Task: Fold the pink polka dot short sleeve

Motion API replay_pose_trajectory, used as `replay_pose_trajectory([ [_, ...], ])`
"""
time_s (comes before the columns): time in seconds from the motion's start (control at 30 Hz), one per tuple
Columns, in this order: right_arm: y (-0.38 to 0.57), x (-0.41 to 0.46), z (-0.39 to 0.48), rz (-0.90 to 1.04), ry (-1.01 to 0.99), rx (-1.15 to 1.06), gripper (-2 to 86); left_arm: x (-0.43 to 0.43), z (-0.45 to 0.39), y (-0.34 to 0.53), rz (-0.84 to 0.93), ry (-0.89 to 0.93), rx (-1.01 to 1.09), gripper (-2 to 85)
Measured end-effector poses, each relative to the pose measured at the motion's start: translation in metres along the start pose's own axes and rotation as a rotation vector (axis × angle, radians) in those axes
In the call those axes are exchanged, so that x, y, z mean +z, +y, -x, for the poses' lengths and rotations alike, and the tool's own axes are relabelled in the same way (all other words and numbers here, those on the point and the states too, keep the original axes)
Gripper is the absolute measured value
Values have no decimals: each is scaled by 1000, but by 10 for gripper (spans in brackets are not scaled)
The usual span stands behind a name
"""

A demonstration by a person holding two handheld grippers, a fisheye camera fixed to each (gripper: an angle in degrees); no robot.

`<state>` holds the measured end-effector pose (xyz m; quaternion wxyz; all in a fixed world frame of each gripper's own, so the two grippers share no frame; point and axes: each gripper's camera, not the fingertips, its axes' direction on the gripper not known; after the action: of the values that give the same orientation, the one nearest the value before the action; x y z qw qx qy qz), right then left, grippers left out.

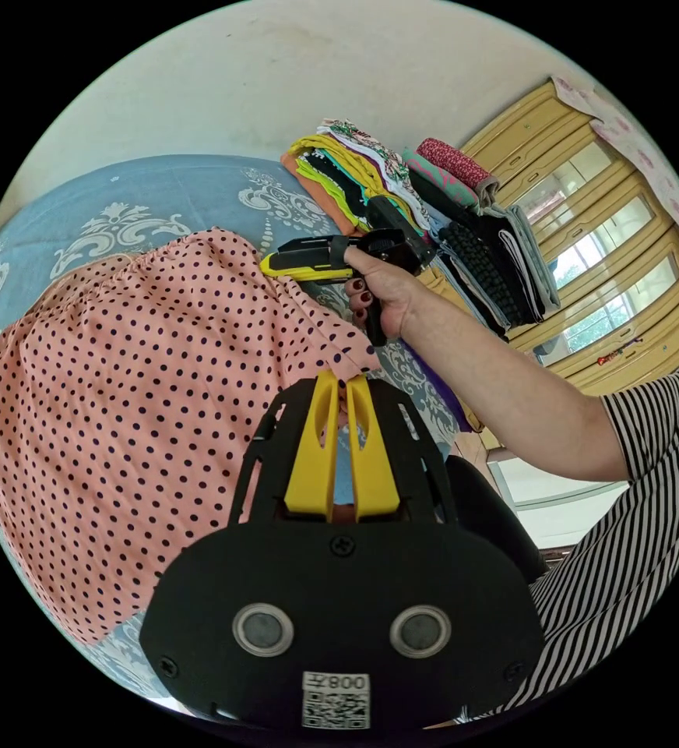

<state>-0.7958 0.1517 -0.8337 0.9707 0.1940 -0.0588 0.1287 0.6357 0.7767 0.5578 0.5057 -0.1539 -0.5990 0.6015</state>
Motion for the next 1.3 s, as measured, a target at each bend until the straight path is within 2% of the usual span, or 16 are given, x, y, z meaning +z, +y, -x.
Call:
replay_pose_trajectory([
  [0.27,-13,27,81,-96,-113,-44,7,-53,67,64,-105,53,-66,15],
  [0.57,-58,125,277,-81,-120,-278,6,-142,171,182,-324,82,-319,12],
  [0.73,-92,241,385,45,-75,-385,6,-171,227,256,-428,63,-479,12],
  [1.0,-126,415,491,256,47,-459,7,-181,302,360,-516,105,-729,13],
  [1.13,-143,499,524,405,220,-484,12,-174,334,395,-485,170,-813,17],
  [1.2,-149,523,534,464,289,-483,17,-174,343,405,-484,189,-819,19],
  [1.3,-156,525,557,452,311,-527,33,-178,349,417,-467,153,-814,21],
])
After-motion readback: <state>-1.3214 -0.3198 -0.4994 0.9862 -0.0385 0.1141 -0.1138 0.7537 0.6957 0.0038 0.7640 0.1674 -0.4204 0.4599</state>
